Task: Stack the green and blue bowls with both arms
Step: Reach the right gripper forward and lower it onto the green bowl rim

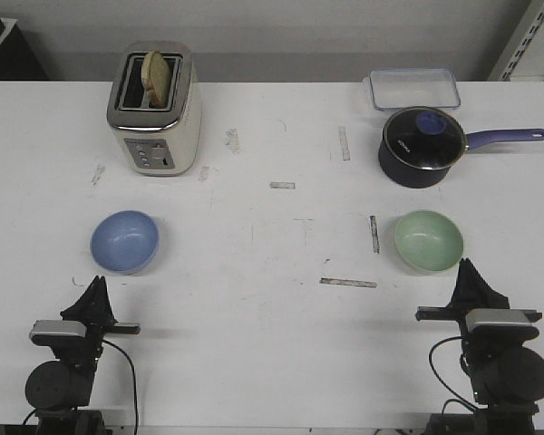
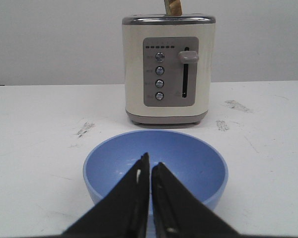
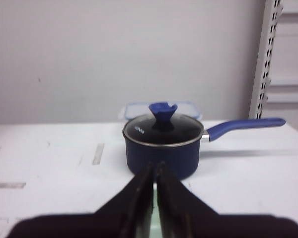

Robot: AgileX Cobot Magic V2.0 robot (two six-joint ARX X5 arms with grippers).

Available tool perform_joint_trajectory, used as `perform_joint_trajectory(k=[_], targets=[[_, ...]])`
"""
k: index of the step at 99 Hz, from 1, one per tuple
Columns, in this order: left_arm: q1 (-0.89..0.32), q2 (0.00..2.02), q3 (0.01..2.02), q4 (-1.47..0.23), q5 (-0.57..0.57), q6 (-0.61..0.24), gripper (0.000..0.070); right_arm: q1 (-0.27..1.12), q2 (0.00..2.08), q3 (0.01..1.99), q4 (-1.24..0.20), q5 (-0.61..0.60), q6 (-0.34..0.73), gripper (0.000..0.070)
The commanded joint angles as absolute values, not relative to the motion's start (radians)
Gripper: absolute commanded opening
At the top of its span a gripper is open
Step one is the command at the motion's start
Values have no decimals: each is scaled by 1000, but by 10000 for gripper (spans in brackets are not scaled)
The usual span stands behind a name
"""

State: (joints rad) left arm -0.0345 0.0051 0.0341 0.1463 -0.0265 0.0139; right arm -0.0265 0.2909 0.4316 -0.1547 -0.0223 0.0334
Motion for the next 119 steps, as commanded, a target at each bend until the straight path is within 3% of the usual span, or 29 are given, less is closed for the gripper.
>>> perform_joint_trajectory(k=[1, 42, 64, 76, 86, 97, 108, 119], targets=[[-32, 3, 12, 159, -26, 26, 3, -27, 355, 471, -169, -23, 32, 0], [-32, 3, 12, 159, -26, 26, 3, -27, 786, 717, -280, -25, 32, 0], [-32, 3, 12, 159, -26, 26, 3, -28, 1059, 978, -525, -26, 42, 0], [-32, 3, 12, 159, -26, 26, 2, -34, 1183, 1109, -679, -31, 122, 0], [-32, 3, 12, 159, -26, 26, 2, -81, 1249, 1179, -747, -94, 202, 1], [-32, 3, 12, 159, -26, 26, 2, -163, 1280, 1211, -762, -245, 239, 4], [-32, 3, 12, 159, -26, 26, 2, -234, 1285, 1211, -767, -302, 268, 45], [-32, 3, 12, 159, -26, 26, 3, -297, 1285, 1210, -789, -305, 272, 252]])
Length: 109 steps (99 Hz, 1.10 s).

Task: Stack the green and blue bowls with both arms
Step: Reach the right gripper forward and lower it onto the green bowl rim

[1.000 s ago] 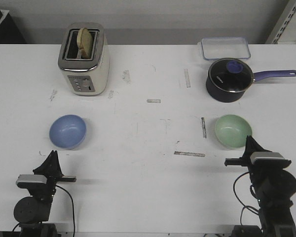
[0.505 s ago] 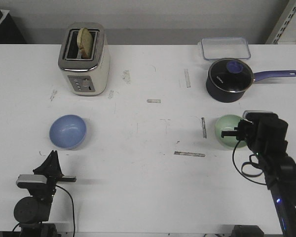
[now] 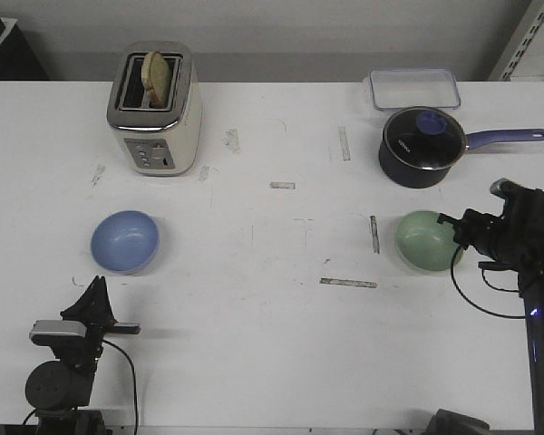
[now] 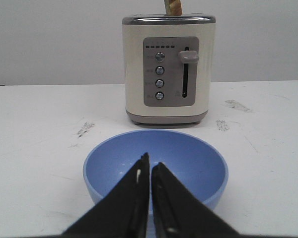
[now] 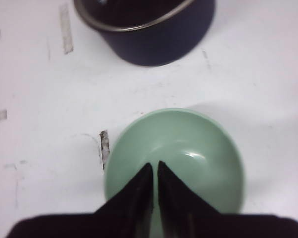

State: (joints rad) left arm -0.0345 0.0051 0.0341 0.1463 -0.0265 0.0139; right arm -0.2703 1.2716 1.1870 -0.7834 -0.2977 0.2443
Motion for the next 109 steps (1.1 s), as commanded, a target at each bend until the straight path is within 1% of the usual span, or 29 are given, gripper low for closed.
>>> perform_joint_trajectory(k=[1, 5, 9, 28, 33, 39, 44, 63, 80, 88, 91, 94, 99, 104, 109], targets=[[-32, 3, 12, 158, -26, 26, 2, -301, 1285, 1210, -790, -306, 271, 271], [-32, 3, 12, 159, -26, 26, 2, -315, 1285, 1210, -793, -312, 268, 331], [-32, 3, 12, 159, -26, 26, 3, -326, 1286, 1210, -793, -315, 265, 365], [-32, 3, 12, 159, -26, 26, 3, -359, 1312, 1209, -802, -315, 263, 374], [-32, 3, 12, 159, -26, 26, 2, -361, 1325, 1208, -809, -315, 257, 393], [-32, 3, 12, 159, -26, 26, 3, -361, 1343, 1204, -816, -316, 254, 441], [-32, 3, 12, 159, -26, 26, 3, -361, 1357, 1194, -815, -318, 245, 461], [-32, 3, 12, 159, -26, 26, 2, -361, 1417, 1129, -778, -317, 230, 462], [-32, 3, 12, 159, -26, 26, 3, -360, 1452, 1028, -665, -347, 237, 460], [-32, 3, 12, 159, -26, 26, 3, -360, 1462, 988, -636, -350, 250, 457], [-32, 3, 12, 159, -26, 26, 3, -360, 1464, 974, -626, -349, 250, 448], [-32, 3, 12, 159, -26, 26, 2, -360, 1466, 964, -616, -348, 249, 425], [-32, 3, 12, 158, -26, 26, 2, -360, 1467, 952, -603, -348, 249, 354], [-32, 3, 12, 159, -26, 26, 3, -360, 1467, 947, -598, -347, 246, 266], [-32, 3, 12, 159, -26, 26, 2, -360, 1467, 947, -590, -347, 248, 206]])
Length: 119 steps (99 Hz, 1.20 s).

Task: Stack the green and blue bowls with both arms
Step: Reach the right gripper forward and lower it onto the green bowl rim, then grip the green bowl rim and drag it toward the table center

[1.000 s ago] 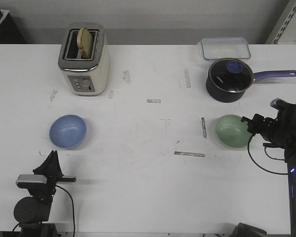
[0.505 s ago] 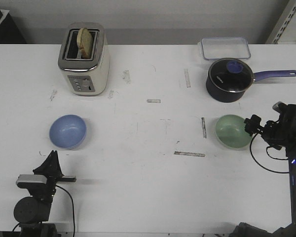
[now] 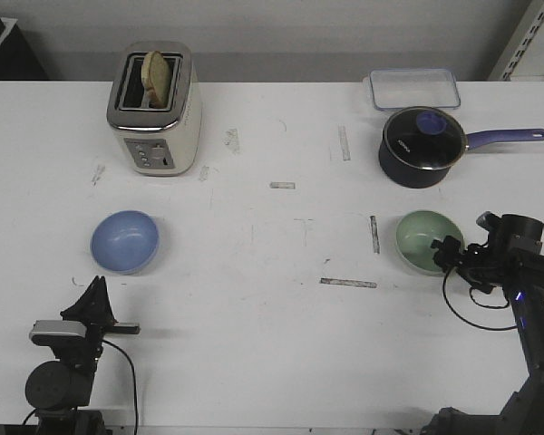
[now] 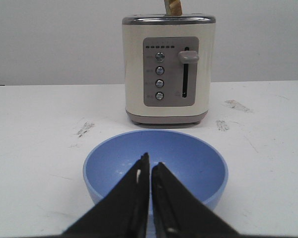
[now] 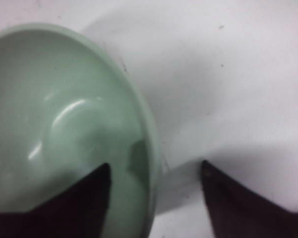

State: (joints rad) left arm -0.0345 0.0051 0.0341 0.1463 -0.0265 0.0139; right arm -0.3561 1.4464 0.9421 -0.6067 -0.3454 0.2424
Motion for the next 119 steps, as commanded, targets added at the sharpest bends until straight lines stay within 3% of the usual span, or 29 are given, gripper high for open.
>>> perform_joint_trajectory(k=[1, 22, 64, 88, 119], targets=[[-32, 3, 12, 159, -26, 26, 3, -360, 1467, 947, -587, -347, 249, 194], [-32, 3, 12, 159, -26, 26, 3, -360, 1458, 950, -552, -339, 268, 1], [-32, 3, 12, 159, -26, 26, 2, -308, 1285, 974, -546, -332, 295, 1], [-32, 3, 12, 159, -26, 26, 2, -61, 1252, 974, -514, -326, 382, 1], [-32, 3, 12, 159, -26, 26, 2, 269, 1306, 974, -387, -151, 545, 1]])
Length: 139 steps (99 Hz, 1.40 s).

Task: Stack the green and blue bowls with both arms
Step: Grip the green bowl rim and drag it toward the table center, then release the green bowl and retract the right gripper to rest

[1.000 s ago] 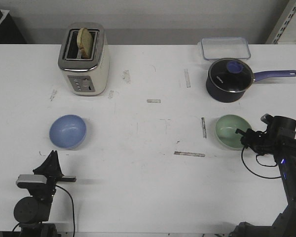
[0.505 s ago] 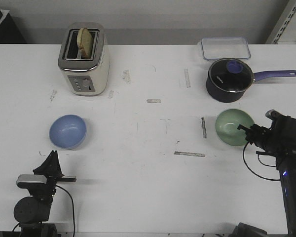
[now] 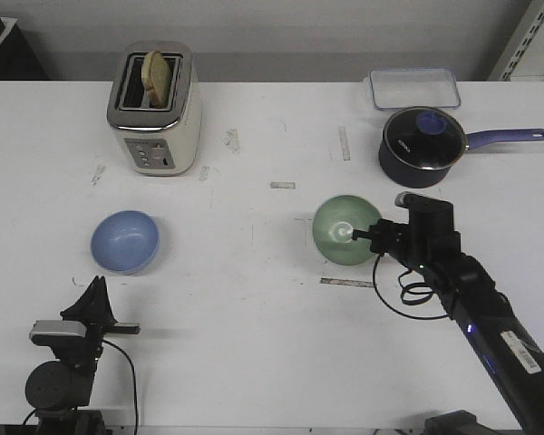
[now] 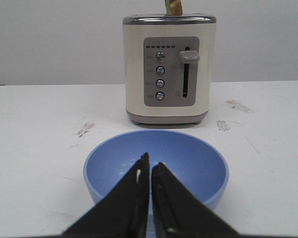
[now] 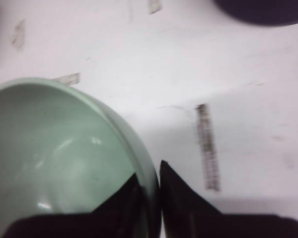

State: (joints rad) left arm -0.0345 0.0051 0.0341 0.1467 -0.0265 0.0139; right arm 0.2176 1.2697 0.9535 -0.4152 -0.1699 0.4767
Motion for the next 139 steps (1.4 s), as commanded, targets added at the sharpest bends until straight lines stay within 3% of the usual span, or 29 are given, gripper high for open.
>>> perform_joint_trajectory(k=[1, 30, 55, 90, 96, 111, 130, 139], targets=[[-32, 3, 12, 159, -26, 26, 2, 277, 1309, 974, -384, -147, 550, 1], [-32, 3, 12, 159, -26, 26, 3, 443, 1487, 1002, -328, -127, 658, 1], [-32, 3, 12, 159, -26, 26, 3, 503, 1607, 1055, -329, -128, 662, 1], [-32, 3, 12, 159, -26, 26, 2, 512, 1626, 1056, -336, -141, 639, 17], [-32, 3, 12, 159, -26, 26, 3, 512, 1626, 1057, -336, -141, 639, 55], [-32, 3, 12, 159, -26, 26, 2, 513, 1616, 1063, -335, -141, 628, 257], [-32, 3, 12, 159, -26, 26, 3, 511, 1554, 1063, -331, -138, 609, 302], [-32, 3, 12, 159, -26, 26, 3, 509, 1507, 1063, -331, -133, 571, 408]])
